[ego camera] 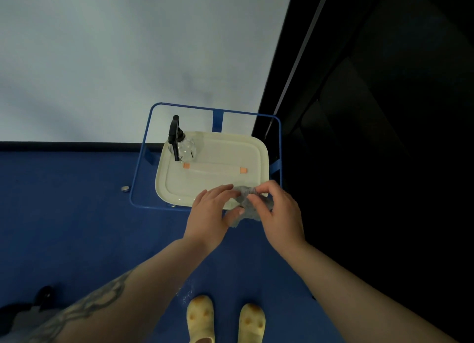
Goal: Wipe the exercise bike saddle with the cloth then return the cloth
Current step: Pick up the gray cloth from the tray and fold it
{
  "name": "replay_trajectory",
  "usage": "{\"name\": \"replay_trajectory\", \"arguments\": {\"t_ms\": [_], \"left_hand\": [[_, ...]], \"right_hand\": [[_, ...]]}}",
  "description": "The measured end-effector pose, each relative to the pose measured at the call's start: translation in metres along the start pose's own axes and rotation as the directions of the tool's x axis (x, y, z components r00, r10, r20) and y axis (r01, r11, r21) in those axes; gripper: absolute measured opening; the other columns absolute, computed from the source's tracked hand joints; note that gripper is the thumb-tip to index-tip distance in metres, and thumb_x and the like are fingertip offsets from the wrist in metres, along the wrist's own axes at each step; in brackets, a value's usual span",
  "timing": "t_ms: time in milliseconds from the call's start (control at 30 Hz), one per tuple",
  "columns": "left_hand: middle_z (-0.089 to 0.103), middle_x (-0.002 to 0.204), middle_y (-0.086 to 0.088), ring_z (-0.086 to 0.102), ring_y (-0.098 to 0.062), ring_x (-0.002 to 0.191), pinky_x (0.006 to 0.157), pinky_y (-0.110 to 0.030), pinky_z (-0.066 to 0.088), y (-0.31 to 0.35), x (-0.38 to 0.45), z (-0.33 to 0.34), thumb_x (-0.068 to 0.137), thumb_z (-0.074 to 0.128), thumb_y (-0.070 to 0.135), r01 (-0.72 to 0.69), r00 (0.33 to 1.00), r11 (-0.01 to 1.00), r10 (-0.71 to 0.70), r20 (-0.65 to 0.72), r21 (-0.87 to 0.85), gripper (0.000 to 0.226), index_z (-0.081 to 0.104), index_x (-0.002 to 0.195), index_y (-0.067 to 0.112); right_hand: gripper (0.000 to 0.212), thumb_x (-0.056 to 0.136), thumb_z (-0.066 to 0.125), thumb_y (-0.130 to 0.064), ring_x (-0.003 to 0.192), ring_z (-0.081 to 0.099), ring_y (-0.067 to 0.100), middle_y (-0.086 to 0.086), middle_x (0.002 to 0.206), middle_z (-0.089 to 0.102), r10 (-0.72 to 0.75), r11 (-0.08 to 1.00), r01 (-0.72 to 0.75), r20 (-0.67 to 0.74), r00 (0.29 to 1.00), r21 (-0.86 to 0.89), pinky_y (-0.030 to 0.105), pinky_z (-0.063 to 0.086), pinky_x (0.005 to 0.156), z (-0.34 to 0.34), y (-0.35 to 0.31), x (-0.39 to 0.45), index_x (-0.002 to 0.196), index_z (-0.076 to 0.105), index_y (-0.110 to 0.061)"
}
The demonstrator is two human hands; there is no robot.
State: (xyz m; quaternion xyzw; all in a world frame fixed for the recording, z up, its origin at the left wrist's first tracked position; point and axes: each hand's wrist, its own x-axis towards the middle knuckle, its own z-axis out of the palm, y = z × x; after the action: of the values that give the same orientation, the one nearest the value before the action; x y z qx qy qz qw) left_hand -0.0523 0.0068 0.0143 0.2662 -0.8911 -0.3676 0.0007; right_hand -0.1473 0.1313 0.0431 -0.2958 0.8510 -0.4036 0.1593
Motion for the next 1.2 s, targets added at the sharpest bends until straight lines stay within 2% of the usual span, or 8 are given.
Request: {"name": "replay_trajectory", "arguments": {"t_ms": [167, 367, 533, 633, 733, 900, 1033, 1200], "left_hand": [[0.054, 0.134, 0.013, 0.046, -0.008, 0.125, 0.109, -0.036, 0.033, 0.019, -0.019, -0.022, 0.089, 0.054, 0.047, 0.049, 0.998, 0.984, -0.056, -0.034, -0.170, 0.039, 0.055, 0.123, 0.029], [0.064, 0.112, 0.016, 0.056, 0.002, 0.103, 0.082, -0.019, 0.041, 0.054, -0.055, -0.074, 0.095, 0.040, 0.047, 0.259, 0.962, 0.820, -0.267, 0.059, -0.511, 0.034, 0.058, 0.116, 0.028], [0.071, 0.109, 0.000, 0.062, -0.012, 0.105, 0.102, -0.034, 0.038, 0.088, -0.076, -0.125, 0.094, 0.030, 0.057, 0.446, 0.883, 0.516, -0.386, 0.266, -0.731, 0.046, 0.058, 0.110, 0.024], [0.072, 0.107, 0.000, 0.064, -0.012, 0.107, 0.102, -0.035, 0.041, 0.104, -0.088, -0.147, 0.089, 0.042, 0.059, 0.472, 0.870, 0.429, -0.366, 0.330, -0.770, 0.049, 0.060, 0.114, 0.020], [0.072, 0.109, -0.002, 0.064, -0.016, 0.107, 0.104, -0.037, 0.042, 0.116, -0.103, -0.160, 0.087, 0.055, 0.049, 0.429, 0.899, 0.433, -0.292, 0.327, -0.793, 0.036, 0.066, 0.104, 0.019], [0.069, 0.107, -0.011, 0.064, -0.026, 0.101, 0.097, -0.046, 0.047, 0.123, -0.123, -0.168, 0.074, 0.073, 0.038, 0.310, 0.944, 0.473, -0.255, 0.208, -0.825, 0.050, 0.065, 0.107, 0.001], [0.073, 0.098, -0.010, 0.070, -0.022, 0.090, 0.078, -0.031, 0.056, 0.121, -0.128, -0.177, 0.065, 0.081, 0.022, 0.203, 0.942, 0.426, -0.329, 0.058, -0.882, 0.055, 0.063, 0.114, 0.005], [0.069, 0.091, -0.015, 0.067, -0.024, 0.085, 0.065, -0.020, 0.056, 0.127, -0.133, -0.192, 0.071, 0.079, 0.007, 0.019, 0.939, 0.622, -0.280, -0.200, -0.783, 0.049, 0.061, 0.116, 0.015]], "right_hand": [[0.013, 0.086, 0.069, -0.021, 0.083, 0.061, -0.008, -0.017, 0.080, 0.063, 0.059, 0.981, -0.048, -0.050, 0.997, 0.190, 0.009, 0.046, 0.068, -0.024, -0.034, 0.000, 0.088, 0.057, -0.017], [0.026, 0.085, 0.069, -0.013, 0.085, 0.067, 0.007, -0.001, 0.086, 0.070, 0.056, 0.906, -0.021, -0.071, 0.996, 0.423, 0.022, 0.055, 0.075, -0.068, -0.097, -0.007, 0.103, 0.056, -0.024], [0.026, 0.089, 0.063, -0.006, 0.085, 0.067, 0.006, -0.002, 0.088, 0.070, -0.037, 0.839, 0.052, -0.038, 0.999, 0.542, 0.022, 0.054, 0.076, -0.103, -0.148, -0.026, 0.106, 0.060, -0.026], [0.025, 0.089, 0.061, -0.005, 0.085, 0.066, 0.005, -0.004, 0.088, 0.070, -0.061, 0.814, 0.082, -0.055, 0.997, 0.575, 0.020, 0.053, 0.076, -0.115, -0.168, -0.039, 0.105, 0.062, -0.024], [0.024, 0.089, 0.062, -0.005, 0.087, 0.065, 0.007, -0.002, 0.090, 0.070, -0.032, 0.801, 0.074, -0.080, 0.996, 0.594, 0.020, 0.053, 0.077, -0.121, -0.177, -0.051, 0.104, 0.063, -0.024], [0.024, 0.088, 0.064, -0.011, 0.089, 0.065, 0.009, -0.001, 0.093, 0.069, -0.005, 0.853, 0.072, -0.130, 0.992, 0.518, 0.022, 0.052, 0.075, -0.124, -0.176, -0.068, 0.108, 0.063, -0.024], [0.025, 0.088, 0.066, -0.015, 0.091, 0.065, 0.016, 0.005, 0.095, 0.068, -0.002, 0.891, 0.061, -0.131, 0.991, 0.449, 0.029, 0.055, 0.079, -0.126, -0.171, -0.075, 0.109, 0.063, -0.026], [0.018, 0.090, 0.062, -0.014, 0.089, 0.065, 0.010, 0.001, 0.095, 0.070, -0.007, 0.897, 0.049, -0.095, 0.995, 0.440, 0.020, 0.054, 0.077, -0.128, -0.179, -0.077, 0.104, 0.069, -0.022]]}}
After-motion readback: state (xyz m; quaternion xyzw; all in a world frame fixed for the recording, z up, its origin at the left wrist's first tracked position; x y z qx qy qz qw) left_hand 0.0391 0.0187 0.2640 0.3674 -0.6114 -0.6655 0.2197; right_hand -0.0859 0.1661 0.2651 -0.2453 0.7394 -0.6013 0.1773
